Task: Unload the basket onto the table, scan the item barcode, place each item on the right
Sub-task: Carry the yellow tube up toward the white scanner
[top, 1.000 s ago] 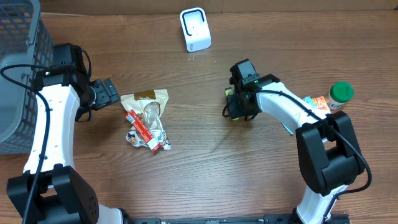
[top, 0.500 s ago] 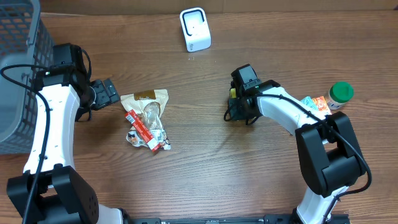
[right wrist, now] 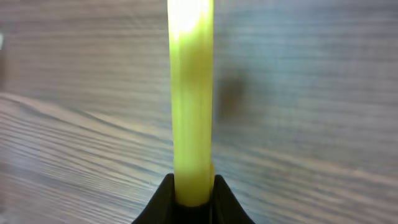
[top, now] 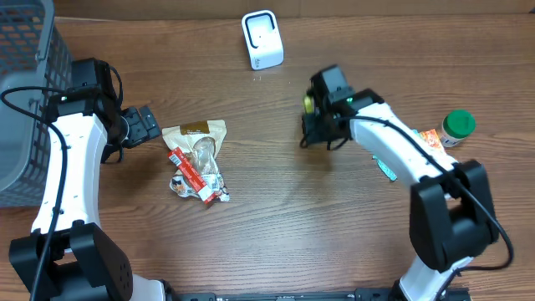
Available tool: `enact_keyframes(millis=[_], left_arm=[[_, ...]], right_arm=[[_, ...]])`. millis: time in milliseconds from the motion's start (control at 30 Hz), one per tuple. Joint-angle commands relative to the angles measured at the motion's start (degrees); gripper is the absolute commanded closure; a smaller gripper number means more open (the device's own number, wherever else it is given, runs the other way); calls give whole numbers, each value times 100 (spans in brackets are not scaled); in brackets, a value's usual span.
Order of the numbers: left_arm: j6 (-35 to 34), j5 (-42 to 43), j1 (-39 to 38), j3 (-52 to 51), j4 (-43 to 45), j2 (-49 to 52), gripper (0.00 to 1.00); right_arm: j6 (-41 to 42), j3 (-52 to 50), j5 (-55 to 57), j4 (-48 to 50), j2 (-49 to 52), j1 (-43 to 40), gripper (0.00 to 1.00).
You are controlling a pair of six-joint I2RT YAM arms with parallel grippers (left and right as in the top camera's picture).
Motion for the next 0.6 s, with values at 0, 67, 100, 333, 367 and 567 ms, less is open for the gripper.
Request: enact_keyframes(millis=[0, 67, 100, 333, 367, 567], left_arm=[[109, 22, -7, 107, 0, -20, 0], [109, 22, -7, 107, 0, -20, 0], [109, 22, -7, 107, 2, -20, 0], [109, 22, -7, 107, 0, -20, 0], [109, 22, -9, 107, 2, -20, 0], [109, 22, -7, 107, 2, -20, 0]], right_arm=[[-7, 914, -208, -435, -299, -15, 97], [-44, 1408, -212, -721, -297, -15, 97], [-68, 1637, -212, -811, -297, -15, 97], [-994, 2524, -208, -472, -297, -9, 97], [-1180, 2514, -201, -348, -284, -9, 97], [-2214, 2503, -74, 306, 199, 9, 97]])
